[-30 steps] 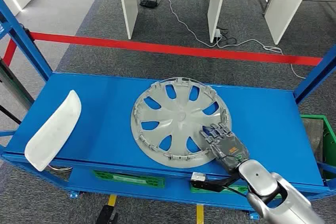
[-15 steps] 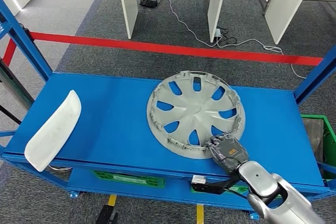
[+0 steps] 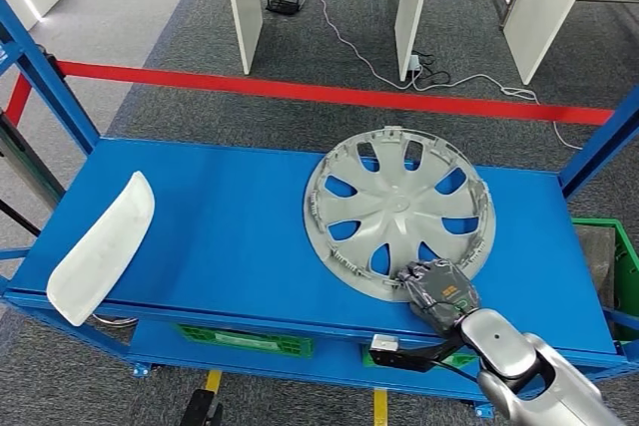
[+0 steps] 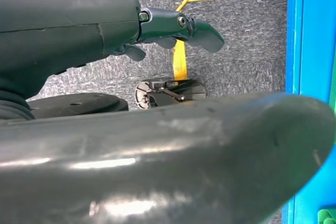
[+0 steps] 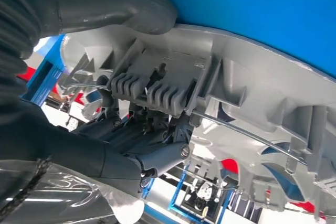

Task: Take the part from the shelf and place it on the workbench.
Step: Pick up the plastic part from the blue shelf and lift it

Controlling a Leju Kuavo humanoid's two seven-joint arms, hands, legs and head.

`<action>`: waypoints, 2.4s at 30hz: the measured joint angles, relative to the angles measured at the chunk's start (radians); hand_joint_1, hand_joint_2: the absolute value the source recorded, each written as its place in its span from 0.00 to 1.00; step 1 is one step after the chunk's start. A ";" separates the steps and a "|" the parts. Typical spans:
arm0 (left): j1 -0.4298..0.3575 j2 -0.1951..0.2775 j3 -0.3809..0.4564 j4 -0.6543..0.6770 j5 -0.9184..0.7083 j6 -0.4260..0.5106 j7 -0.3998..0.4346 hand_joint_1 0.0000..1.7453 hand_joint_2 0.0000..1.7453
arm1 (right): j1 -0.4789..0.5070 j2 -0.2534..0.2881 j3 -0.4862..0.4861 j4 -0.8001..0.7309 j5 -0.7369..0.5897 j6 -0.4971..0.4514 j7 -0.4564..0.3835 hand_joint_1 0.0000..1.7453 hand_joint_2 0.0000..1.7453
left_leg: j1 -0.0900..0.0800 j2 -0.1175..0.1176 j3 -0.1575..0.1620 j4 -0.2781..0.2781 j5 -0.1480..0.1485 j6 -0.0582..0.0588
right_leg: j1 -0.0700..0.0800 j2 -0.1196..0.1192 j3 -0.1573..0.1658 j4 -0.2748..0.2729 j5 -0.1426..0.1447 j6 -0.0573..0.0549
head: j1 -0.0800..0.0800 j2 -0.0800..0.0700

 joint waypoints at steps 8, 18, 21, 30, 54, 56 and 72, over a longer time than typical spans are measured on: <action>-0.002 -0.002 0.005 0.000 0.000 0.002 -0.001 0.00 0.00 | -0.003 -0.001 -0.006 -0.002 0.001 0.002 0.000 1.00 1.00 | 0.000 0.000 0.000 0.000 0.000 0.000 | 0.000 0.000 0.000 0.000 0.000 0.000 | 0.000 0.000; -0.002 -0.002 0.006 0.000 0.000 0.003 -0.007 0.00 0.00 | -0.012 -0.015 -0.009 -0.011 0.000 0.003 -0.008 1.00 1.00 | 0.000 0.000 0.000 0.000 0.000 0.000 | 0.000 0.000 0.000 0.000 0.000 0.000 | 0.000 0.000; -0.002 -0.002 0.006 0.000 0.000 0.003 -0.007 0.00 0.00 | -0.013 -0.017 -0.009 -0.012 0.000 0.003 -0.008 1.00 1.00 | 0.000 0.000 -0.001 0.000 0.000 0.000 | 0.000 0.000 0.000 0.000 0.000 0.000 | 0.000 0.000; 0.001 -0.003 0.023 0.000 -0.004 0.047 -0.133 0.00 0.00 | -0.026 -0.065 -0.033 -0.081 -0.012 -0.001 -0.005 1.00 1.00 | 0.000 -0.001 -0.002 0.000 0.000 0.000 | 0.000 -0.001 -0.001 0.000 0.000 0.000 | 0.000 0.000; 0.009 -0.003 0.034 0.000 -0.033 0.109 -0.279 0.00 0.00 | -0.179 -0.166 -0.108 -0.318 0.064 -0.084 0.002 1.00 1.00 | -0.001 -0.001 -0.003 0.000 0.000 0.000 | -0.001 -0.001 -0.002 0.001 0.000 0.000 | 0.000 0.000; 0.009 -0.003 0.034 0.000 -0.033 0.109 -0.279 0.00 0.00 | -0.179 -0.166 -0.108 -0.318 0.062 -0.085 0.003 1.00 1.00 | -0.001 -0.001 -0.003 0.000 0.000 0.000 | -0.001 -0.001 -0.002 0.000 0.000 0.000 | 0.000 0.000; 0.009 -0.004 0.035 0.000 -0.043 0.115 -0.280 0.00 0.75 | -0.170 -0.166 -0.107 -0.318 0.059 -0.097 0.006 1.00 1.00 | -0.001 -0.001 -0.003 0.000 0.000 0.000 | -0.001 -0.001 -0.003 0.000 0.000 0.000 | 0.000 0.000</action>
